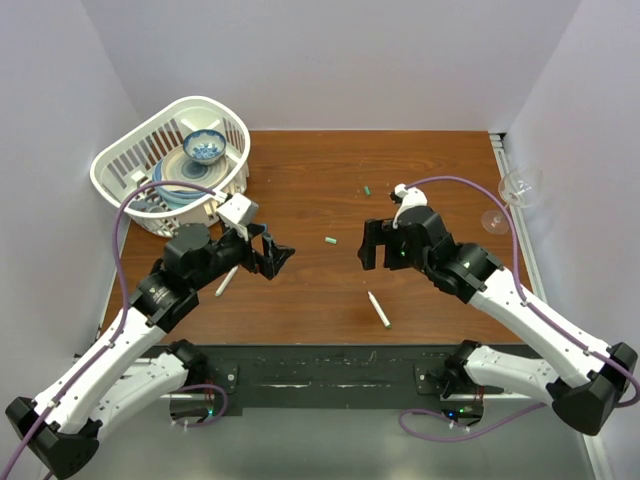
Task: Insert the pens into the pen caps
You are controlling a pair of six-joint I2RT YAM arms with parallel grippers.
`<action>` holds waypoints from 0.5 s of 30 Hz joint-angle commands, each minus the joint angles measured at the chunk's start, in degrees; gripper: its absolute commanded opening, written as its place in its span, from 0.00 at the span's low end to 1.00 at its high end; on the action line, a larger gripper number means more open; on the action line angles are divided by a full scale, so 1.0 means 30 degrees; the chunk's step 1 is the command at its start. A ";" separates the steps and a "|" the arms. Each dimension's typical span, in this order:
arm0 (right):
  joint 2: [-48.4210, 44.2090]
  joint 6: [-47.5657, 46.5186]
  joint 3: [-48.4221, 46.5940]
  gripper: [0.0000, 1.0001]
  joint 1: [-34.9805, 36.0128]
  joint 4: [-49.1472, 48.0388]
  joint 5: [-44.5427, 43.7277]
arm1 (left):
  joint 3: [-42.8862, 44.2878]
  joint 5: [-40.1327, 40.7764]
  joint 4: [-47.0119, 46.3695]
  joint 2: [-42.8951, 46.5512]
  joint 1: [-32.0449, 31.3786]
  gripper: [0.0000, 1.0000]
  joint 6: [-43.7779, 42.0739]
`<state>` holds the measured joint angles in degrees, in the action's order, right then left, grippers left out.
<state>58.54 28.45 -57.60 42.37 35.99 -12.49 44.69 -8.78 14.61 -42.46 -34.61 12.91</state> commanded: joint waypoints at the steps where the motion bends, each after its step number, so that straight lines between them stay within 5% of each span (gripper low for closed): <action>1: 0.0173 -0.0107 -0.0662 0.99 0.0027 0.0861 -0.0231 | 0.0104 0.0201 -0.0740 0.0090 0.0052 1.00 0.0063; 8: 0.1109 0.0214 -0.0078 0.91 0.0056 0.2886 -0.0640 | 0.0105 0.0929 -0.0740 0.0148 0.0052 1.00 0.0209; 15: 0.2105 0.0918 0.2409 0.68 0.0027 0.2332 0.0647 | 0.0046 0.2865 -0.0593 0.0763 0.0053 1.00 0.0356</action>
<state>63.48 29.28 -54.28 42.37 42.87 -12.32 44.66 -4.51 14.66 -41.91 -34.61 12.95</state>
